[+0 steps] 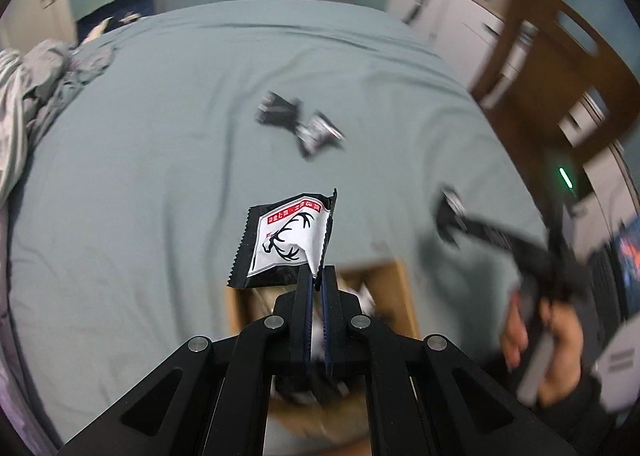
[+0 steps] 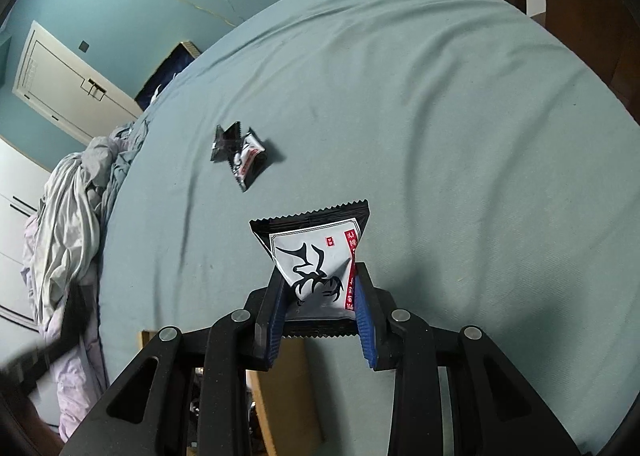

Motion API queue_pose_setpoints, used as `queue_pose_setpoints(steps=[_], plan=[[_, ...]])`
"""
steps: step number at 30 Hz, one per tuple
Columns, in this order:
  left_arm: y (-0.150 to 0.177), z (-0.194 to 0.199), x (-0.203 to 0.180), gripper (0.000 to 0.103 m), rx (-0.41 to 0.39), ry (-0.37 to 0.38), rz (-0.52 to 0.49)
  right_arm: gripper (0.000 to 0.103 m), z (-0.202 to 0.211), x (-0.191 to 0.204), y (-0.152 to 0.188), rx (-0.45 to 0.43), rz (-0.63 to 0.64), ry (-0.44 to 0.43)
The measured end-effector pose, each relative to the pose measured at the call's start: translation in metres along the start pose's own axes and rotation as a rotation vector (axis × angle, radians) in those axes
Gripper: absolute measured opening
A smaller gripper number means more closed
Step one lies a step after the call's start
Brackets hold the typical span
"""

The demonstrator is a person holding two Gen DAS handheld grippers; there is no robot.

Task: Organize snacks
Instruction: 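Lower both grippers over the box and release both white packets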

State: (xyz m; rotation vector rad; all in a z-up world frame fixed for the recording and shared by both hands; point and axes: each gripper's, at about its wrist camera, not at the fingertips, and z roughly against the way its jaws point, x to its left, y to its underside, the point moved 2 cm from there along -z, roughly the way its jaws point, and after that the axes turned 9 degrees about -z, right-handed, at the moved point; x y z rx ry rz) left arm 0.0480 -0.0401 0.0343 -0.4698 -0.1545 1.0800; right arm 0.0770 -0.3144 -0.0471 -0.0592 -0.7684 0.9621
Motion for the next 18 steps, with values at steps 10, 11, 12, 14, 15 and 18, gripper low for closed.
queue_pose_setpoints(steps=[10, 11, 12, 14, 15, 18], plan=[[0.068, -0.045, -0.006, 0.082, -0.017, -0.063, -0.017, 0.029, 0.035, 0.006, 0.025, -0.083, 0.072, 0.04], [0.068, -0.044, -0.002, 0.082, -0.016, -0.055, -0.003, 0.029, 0.037, 0.007, 0.028, -0.073, 0.073, 0.023], [0.068, -0.043, 0.002, 0.082, -0.02, -0.054, 0.011, 0.029, 0.04, 0.008, 0.032, -0.058, 0.072, -0.004], [0.063, -0.033, 0.015, 0.082, -0.046, -0.097, 0.062, 0.029, 0.043, 0.014, 0.043, -0.028, 0.094, -0.055], [0.061, -0.027, 0.02, 0.084, -0.067, -0.116, 0.075, 0.029, 0.044, 0.018, 0.05, -0.011, 0.122, -0.08], [0.06, -0.013, 0.035, 0.085, -0.126, -0.176, 0.122, 0.029, 0.044, 0.037, 0.068, 0.054, 0.205, -0.164]])
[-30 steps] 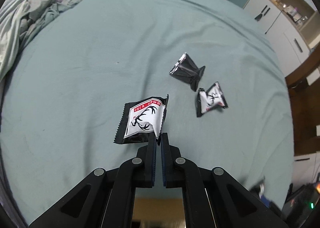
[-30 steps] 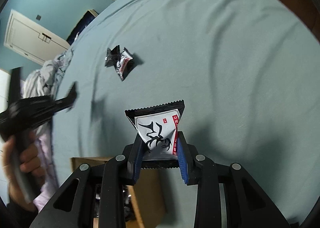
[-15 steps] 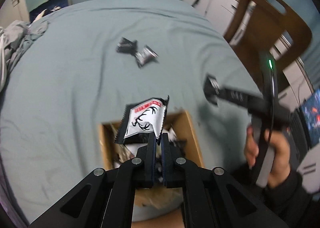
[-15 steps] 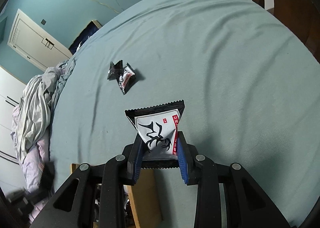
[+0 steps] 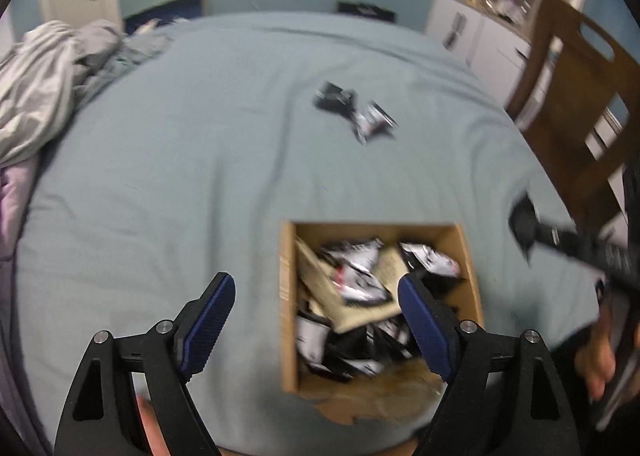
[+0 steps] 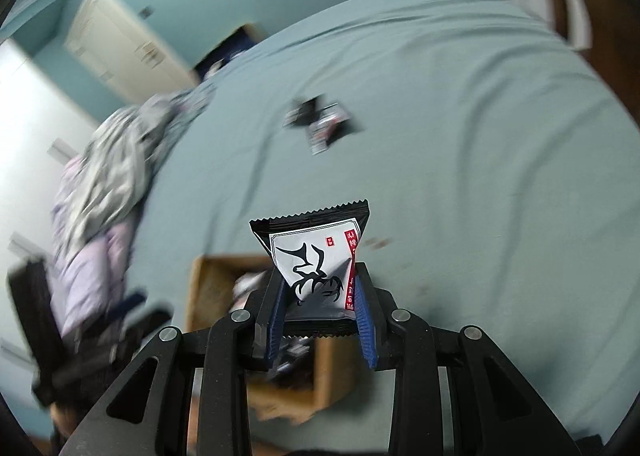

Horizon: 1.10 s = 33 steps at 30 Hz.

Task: Organize snacks
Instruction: 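Lower both grippers over the box and release both white packets, then move the right gripper to the pile and grasp the last white packet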

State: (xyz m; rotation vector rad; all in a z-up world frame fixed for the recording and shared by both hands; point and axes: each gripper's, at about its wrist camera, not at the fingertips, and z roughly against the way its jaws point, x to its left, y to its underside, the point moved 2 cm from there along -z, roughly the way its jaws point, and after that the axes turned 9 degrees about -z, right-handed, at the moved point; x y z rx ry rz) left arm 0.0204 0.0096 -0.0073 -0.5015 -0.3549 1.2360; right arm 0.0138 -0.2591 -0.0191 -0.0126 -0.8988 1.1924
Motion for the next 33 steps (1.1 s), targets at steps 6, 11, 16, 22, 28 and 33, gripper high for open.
queue_pose_setpoints(steps=[6, 11, 16, 22, 28, 33], plan=[[-0.002, 0.011, 0.016, 0.085, -0.049, -0.1, 0.011, 0.031, -0.017, 0.045, 0.024, 0.106, 0.183, -0.109], [-0.003, 0.009, 0.017, 0.085, -0.041, -0.083, 0.013, 0.062, -0.034, 0.051, 0.031, 0.166, 0.185, -0.106], [-0.001, 0.004, 0.014, 0.085, -0.016, -0.081, 0.001, 0.065, -0.029, 0.039, 0.01, 0.111, 0.102, -0.099], [0.001, 0.003, 0.013, 0.085, 0.005, -0.082, 0.001, 0.067, -0.013, 0.027, 0.011, -0.008, 0.046, 0.02], [0.002, 0.005, 0.009, 0.085, 0.012, -0.071, -0.005, 0.067, -0.006, 0.015, 0.005, -0.031, -0.06, 0.071], [0.002, 0.006, 0.001, 0.085, 0.011, -0.057, -0.037, 0.067, -0.008, 0.009, -0.017, -0.069, -0.092, 0.111]])
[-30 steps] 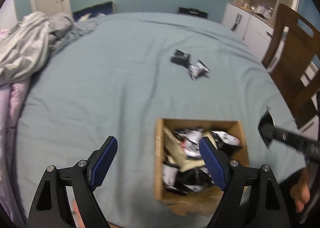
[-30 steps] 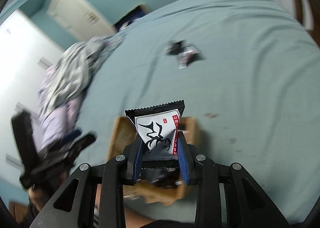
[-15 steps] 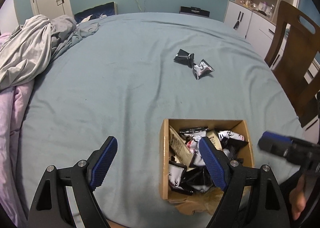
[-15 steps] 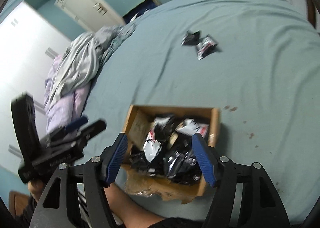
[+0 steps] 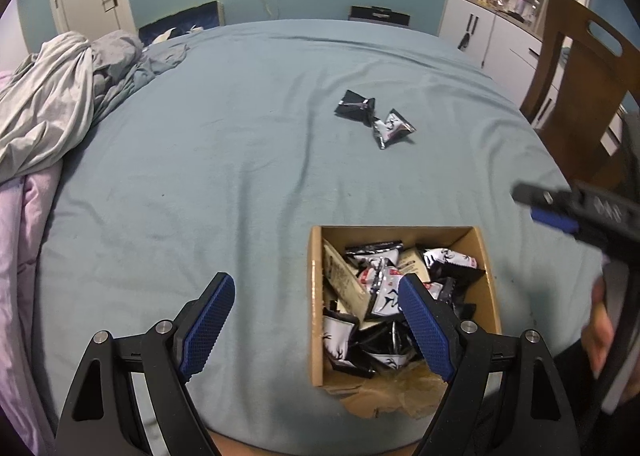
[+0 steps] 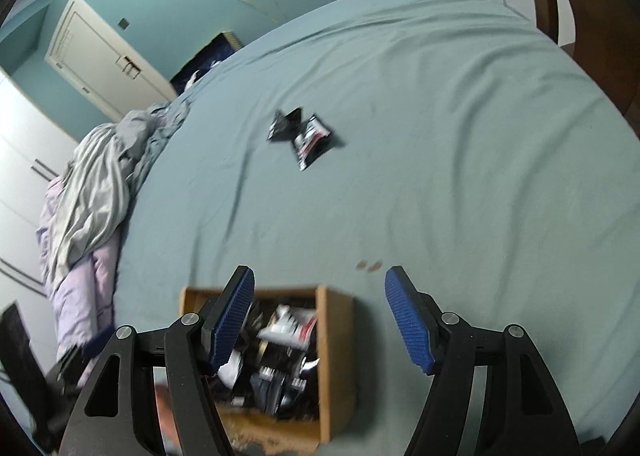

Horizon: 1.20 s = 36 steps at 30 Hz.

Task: Organize snacks
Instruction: 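Move the right gripper to the pile and grasp the last white packet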

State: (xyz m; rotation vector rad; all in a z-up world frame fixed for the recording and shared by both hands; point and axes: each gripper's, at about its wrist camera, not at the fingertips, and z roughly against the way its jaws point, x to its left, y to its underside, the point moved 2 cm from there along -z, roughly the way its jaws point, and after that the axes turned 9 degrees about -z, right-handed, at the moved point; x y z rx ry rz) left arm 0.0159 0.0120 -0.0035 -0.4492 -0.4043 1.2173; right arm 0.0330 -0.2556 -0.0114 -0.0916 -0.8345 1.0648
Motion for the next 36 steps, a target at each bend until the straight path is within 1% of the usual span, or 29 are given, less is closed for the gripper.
queue_pose_setpoints(steps=[3, 6, 9, 11, 14, 16, 21, 24, 27, 30, 33, 36], plan=[[-0.003, -0.004, -0.007, 0.085, 0.014, 0.029, -0.021, 0.067, -0.011, -0.001, -0.009, 0.009, -0.005, -0.001], [-0.005, -0.009, -0.014, 0.085, 0.027, 0.056, -0.029, 0.067, -0.024, -0.002, -0.021, 0.023, 0.011, 0.036], [-0.003, -0.015, -0.02, 0.085, 0.04, 0.04, -0.052, 0.067, -0.035, -0.002, -0.036, 0.033, 0.001, 0.028], [-0.002, -0.02, -0.021, 0.085, 0.055, 0.03, -0.059, 0.067, -0.046, -0.002, -0.046, 0.038, 0.005, 0.042], [-0.004, -0.026, -0.02, 0.085, 0.075, 0.051, -0.037, 0.067, -0.065, 0.0, -0.061, 0.043, 0.032, 0.081], [-0.008, -0.028, -0.017, 0.085, 0.075, 0.067, -0.018, 0.067, -0.078, 0.001, -0.069, 0.054, 0.044, 0.09], [-0.012, -0.035, -0.01, 0.085, 0.079, 0.06, 0.001, 0.067, -0.113, 0.004, -0.094, 0.043, 0.097, 0.134], [-0.011, -0.045, -0.008, 0.086, 0.121, 0.106, 0.008, 0.067, -0.138, 0.005, -0.107, 0.067, 0.116, 0.122], [-0.007, -0.054, -0.006, 0.086, 0.16, 0.148, 0.033, 0.067, -0.157, 0.01, -0.12, 0.054, 0.121, 0.099], [-0.006, -0.06, -0.002, 0.086, 0.177, 0.153, 0.056, 0.067, -0.175, 0.016, -0.127, 0.06, 0.152, 0.065], [-0.006, -0.063, 0.001, 0.086, 0.183, 0.155, 0.066, 0.067, -0.199, 0.027, -0.126, 0.081, 0.22, 0.089], [-0.007, -0.064, 0.002, 0.086, 0.184, 0.147, 0.068, 0.067, -0.218, 0.034, -0.118, 0.103, 0.268, 0.102]])
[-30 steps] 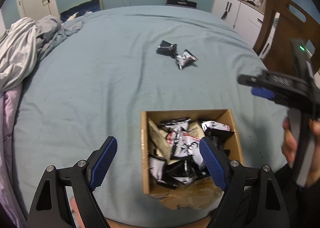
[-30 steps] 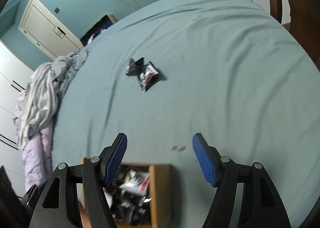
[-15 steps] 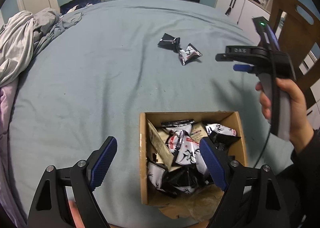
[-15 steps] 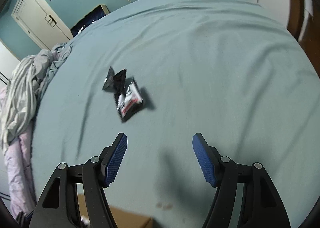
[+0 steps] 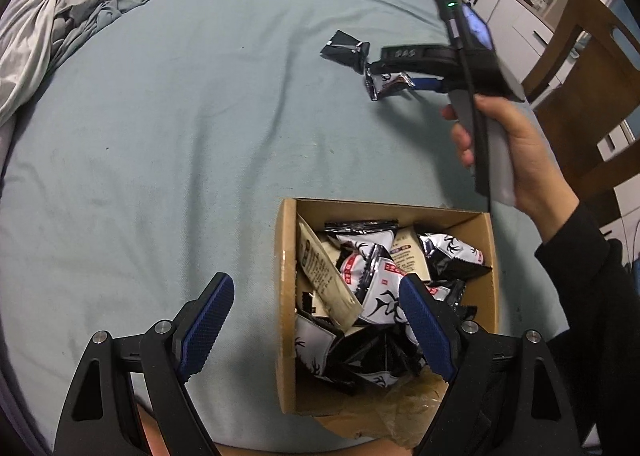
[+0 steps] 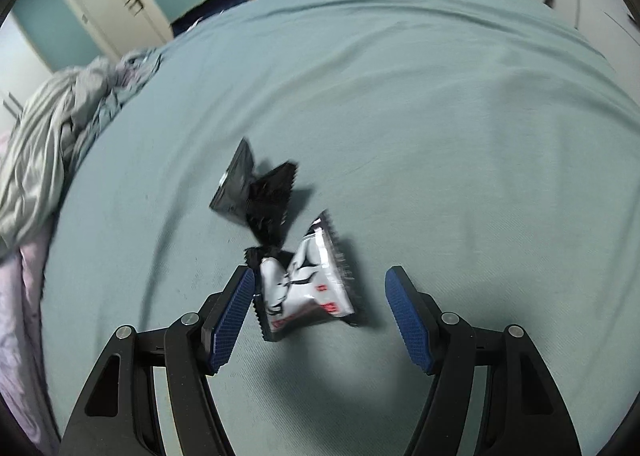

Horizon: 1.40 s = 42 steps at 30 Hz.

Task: Organize snacks
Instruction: 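Move the right gripper to the pile and grasp the last white packet, then grasp the black packet with the left gripper while the right gripper holds the white packet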

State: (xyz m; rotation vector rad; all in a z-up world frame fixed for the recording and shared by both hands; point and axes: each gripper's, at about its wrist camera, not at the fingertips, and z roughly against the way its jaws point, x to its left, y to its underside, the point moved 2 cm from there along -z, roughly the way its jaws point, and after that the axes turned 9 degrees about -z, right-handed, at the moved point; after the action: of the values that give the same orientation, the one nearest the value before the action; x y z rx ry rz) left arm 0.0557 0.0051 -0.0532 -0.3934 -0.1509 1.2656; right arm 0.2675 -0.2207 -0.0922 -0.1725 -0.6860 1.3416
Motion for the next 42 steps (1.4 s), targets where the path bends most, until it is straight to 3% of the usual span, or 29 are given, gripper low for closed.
queue_pose_setpoints(steps=[1, 2, 3, 10, 15, 18, 22, 28, 31, 33, 37, 42], plan=[[0.0, 0.0, 0.0, 0.086, -0.002, -0.004, 0.0, 0.063, -0.003, 0.002, 0.002, -0.003, 0.013, 0.011], [-0.002, 0.0, 0.0, 0.086, -0.006, -0.011, 0.0, 0.046, -0.004, 0.004, 0.004, -0.017, 0.028, 0.024], [-0.002, 0.001, 0.001, 0.086, -0.011, -0.017, 0.0, 0.035, -0.003, 0.006, 0.005, -0.031, 0.056, 0.032], [-0.003, 0.011, -0.003, 0.086, -0.074, -0.097, -0.031, 0.035, 0.032, 0.01, 0.012, -0.083, 0.032, 0.013], [-0.013, 0.014, -0.009, 0.086, -0.08, -0.112, -0.045, 0.035, 0.082, -0.001, 0.027, -0.067, -0.081, -0.041], [-0.031, 0.015, -0.016, 0.087, -0.07, -0.106, -0.069, 0.035, 0.121, -0.01, 0.034, -0.095, -0.107, -0.063], [-0.062, 0.014, -0.018, 0.103, -0.081, -0.071, 0.007, 0.035, 0.167, -0.029, 0.056, -0.15, -0.144, -0.042], [-0.126, -0.019, -0.021, 0.103, -0.059, -0.083, 0.045, 0.035, 0.209, -0.054, 0.106, -0.165, -0.165, -0.06], [-0.16, -0.047, -0.023, 0.103, -0.04, -0.144, 0.024, 0.035, 0.213, -0.073, 0.137, -0.155, -0.222, -0.016], [-0.178, -0.076, -0.027, 0.103, -0.01, -0.209, 0.007, 0.035, 0.204, -0.077, 0.145, -0.097, -0.256, -0.074], [-0.206, -0.125, -0.043, 0.103, 0.058, -0.263, -0.043, 0.035, 0.174, -0.086, 0.129, -0.004, -0.332, -0.136], [-0.246, -0.162, -0.045, 0.103, 0.052, -0.299, -0.022, 0.035, 0.144, -0.092, 0.11, 0.046, -0.395, -0.173]])
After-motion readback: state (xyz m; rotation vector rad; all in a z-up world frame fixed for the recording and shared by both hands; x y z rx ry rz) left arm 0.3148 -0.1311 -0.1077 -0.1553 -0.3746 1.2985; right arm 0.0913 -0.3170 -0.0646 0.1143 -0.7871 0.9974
